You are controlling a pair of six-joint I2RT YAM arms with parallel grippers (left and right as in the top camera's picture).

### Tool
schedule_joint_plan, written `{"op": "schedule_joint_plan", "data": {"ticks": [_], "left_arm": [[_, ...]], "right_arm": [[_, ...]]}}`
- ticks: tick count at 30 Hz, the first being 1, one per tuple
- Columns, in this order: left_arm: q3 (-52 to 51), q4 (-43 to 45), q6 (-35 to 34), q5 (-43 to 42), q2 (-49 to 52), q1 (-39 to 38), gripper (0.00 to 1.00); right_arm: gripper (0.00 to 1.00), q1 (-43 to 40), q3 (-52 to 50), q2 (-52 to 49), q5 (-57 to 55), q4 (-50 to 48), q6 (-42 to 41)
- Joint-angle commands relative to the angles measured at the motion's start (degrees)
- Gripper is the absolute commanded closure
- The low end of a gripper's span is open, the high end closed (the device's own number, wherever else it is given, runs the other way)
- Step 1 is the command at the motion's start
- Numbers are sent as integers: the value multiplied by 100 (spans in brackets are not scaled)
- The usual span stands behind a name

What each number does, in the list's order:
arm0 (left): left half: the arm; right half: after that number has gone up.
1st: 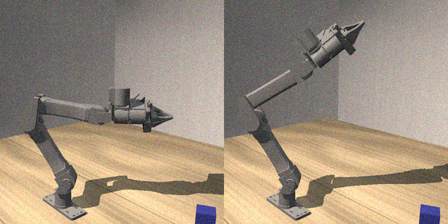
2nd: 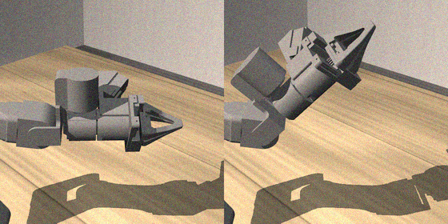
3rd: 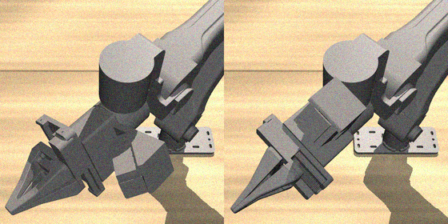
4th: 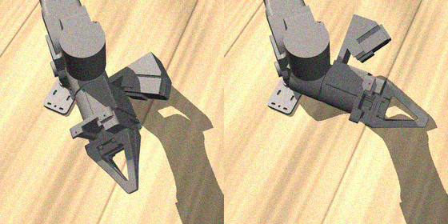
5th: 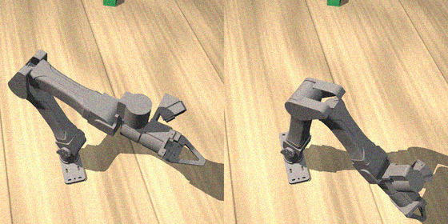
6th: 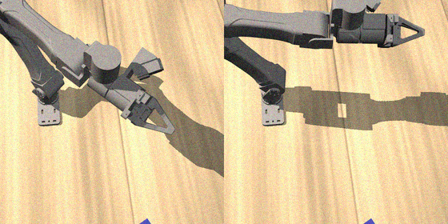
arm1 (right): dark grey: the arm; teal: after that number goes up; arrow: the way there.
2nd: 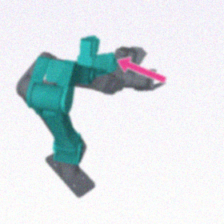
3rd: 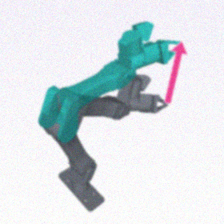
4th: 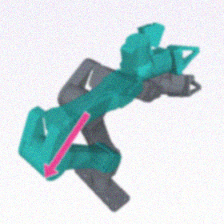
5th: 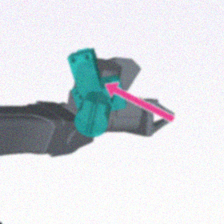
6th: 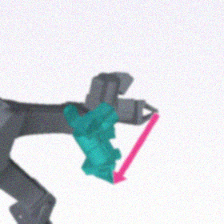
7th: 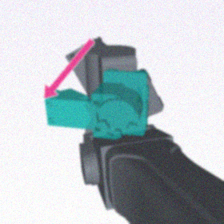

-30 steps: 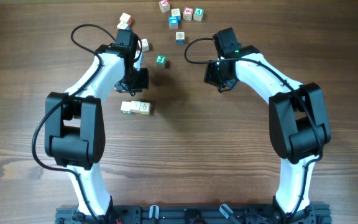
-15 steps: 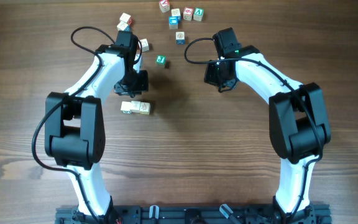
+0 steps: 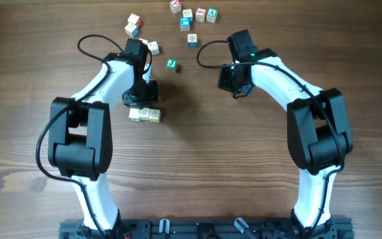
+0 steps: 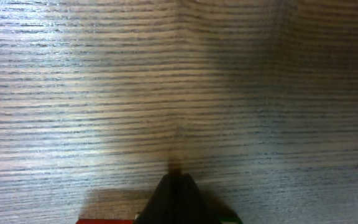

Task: Form a horizontal line

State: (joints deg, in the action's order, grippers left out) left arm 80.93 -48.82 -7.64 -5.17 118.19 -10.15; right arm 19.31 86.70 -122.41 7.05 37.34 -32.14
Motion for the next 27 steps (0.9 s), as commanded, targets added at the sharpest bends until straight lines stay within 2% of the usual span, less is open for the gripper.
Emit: {"op": "schedule_joint_plan", "data": {"ticks": [1, 27], "left_arm": [[-37, 15, -55, 74, 87, 4, 96], [-37, -120, -181, 74, 87, 4, 96]], "right_arm": [[95, 15, 17, 181, 17, 22, -85], [95, 15, 17, 181, 20, 24, -85]]}}
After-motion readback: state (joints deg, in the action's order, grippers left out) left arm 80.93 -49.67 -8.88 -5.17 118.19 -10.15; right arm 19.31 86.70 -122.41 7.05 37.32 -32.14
